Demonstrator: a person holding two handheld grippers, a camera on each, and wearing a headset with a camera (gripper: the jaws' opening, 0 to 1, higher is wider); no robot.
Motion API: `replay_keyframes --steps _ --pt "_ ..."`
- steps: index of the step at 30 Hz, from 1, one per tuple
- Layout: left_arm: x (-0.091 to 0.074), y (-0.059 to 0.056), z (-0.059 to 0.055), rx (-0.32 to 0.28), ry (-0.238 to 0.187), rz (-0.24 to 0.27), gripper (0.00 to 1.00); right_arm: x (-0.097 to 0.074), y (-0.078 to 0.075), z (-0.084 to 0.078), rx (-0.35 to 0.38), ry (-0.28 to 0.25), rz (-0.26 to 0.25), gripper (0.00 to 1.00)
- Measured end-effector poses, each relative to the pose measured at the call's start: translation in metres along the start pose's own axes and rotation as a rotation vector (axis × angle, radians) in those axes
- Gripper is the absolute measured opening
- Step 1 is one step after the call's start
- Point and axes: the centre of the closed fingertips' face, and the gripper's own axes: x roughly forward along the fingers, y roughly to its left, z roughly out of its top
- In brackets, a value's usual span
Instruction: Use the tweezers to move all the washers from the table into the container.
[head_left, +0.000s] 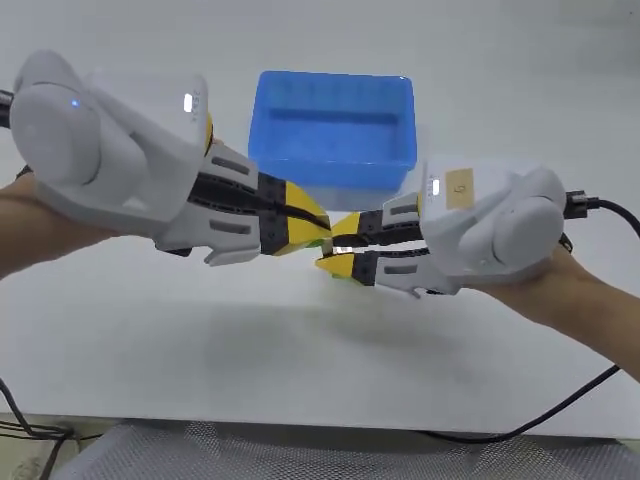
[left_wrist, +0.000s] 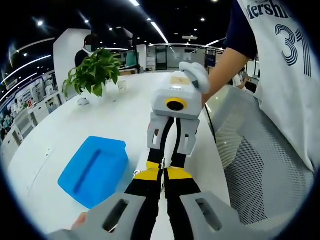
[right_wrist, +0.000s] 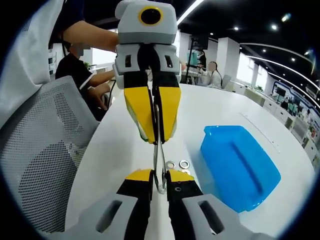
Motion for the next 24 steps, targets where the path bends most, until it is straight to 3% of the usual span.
replay_keyframes --steps 12,24 --pt "0.0021 -0.0009 -0.0013 -0.008 0.004 0.001 0.06 -0.0003 0.0017 -0.0032 0.014 0.003 0.002 0.12" --pt "0.0018 -0.0017 -0.0017 -0.002 0.025 0.000 0.06 0.0019 0.0033 -0.0052 -0.024 0.025 0.034 0.12"
